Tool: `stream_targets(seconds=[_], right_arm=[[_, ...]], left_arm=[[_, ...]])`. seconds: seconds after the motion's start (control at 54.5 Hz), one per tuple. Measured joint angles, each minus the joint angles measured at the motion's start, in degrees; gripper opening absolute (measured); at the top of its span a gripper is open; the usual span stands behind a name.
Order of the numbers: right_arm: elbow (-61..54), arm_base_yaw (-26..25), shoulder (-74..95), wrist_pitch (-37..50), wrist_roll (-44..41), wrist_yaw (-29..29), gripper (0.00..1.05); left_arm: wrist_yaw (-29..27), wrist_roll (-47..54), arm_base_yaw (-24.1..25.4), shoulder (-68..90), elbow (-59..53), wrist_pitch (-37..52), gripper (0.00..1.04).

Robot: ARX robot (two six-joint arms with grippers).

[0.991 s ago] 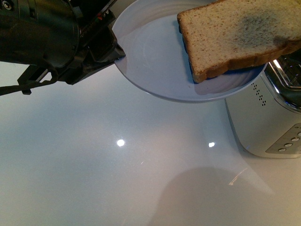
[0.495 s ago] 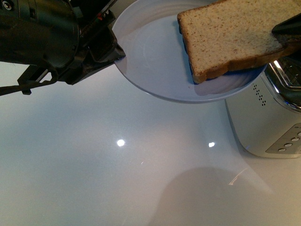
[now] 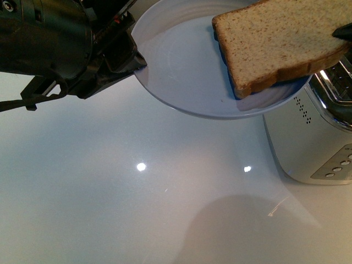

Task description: Left arm holds plate, right arm toasts bread

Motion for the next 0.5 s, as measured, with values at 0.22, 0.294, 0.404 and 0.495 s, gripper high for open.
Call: stream_targets(seconds=[0.22,0.294,0.404,0.495], right_arm=[[4.5,-3.8,-6.5,-4.2,-1.1,-1.6,0.03],[6.5,-5.2,-8.5,-5.5,-2.3,-1.4,0.03],[9.1,-7.1,-10.7,-7.3,-5.3,0.0,0.03],[11.0,-8.8,-11.9,-8.2,-9.0,2.3,0.03]], left_arm=[[0.0,0.0,0.0,0.0,0.0,0.0,0.03],[0.0,0.0,0.0,0.0,0.0,0.0,0.03],[0.0,0.0,0.0,0.0,0.0,0.0,0.03],[0.0,0.0,0.0,0.0,0.0,0.0,0.03]])
